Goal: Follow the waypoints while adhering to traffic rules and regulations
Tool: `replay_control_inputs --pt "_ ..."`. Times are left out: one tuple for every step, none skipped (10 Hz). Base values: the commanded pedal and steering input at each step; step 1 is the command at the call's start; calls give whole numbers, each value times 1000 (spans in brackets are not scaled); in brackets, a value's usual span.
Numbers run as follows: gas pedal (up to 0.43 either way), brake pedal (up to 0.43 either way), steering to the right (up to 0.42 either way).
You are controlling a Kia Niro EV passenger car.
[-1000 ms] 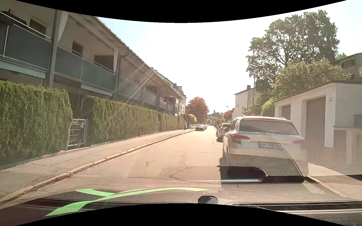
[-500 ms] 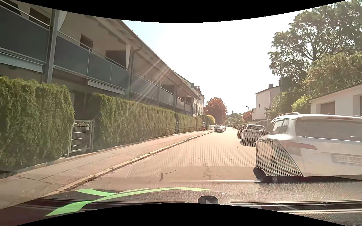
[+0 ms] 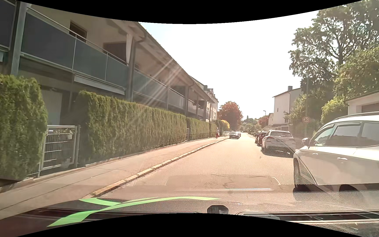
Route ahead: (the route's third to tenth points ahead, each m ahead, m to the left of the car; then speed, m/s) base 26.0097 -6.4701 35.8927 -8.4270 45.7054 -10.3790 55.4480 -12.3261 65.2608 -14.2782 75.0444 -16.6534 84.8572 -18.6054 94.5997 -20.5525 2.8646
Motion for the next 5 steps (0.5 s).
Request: replay_control_inputs --pt "28 0 156" --pt "47 0 161" --pt "47 0 149" --pt "47 0 129" --pt "47 0 100"
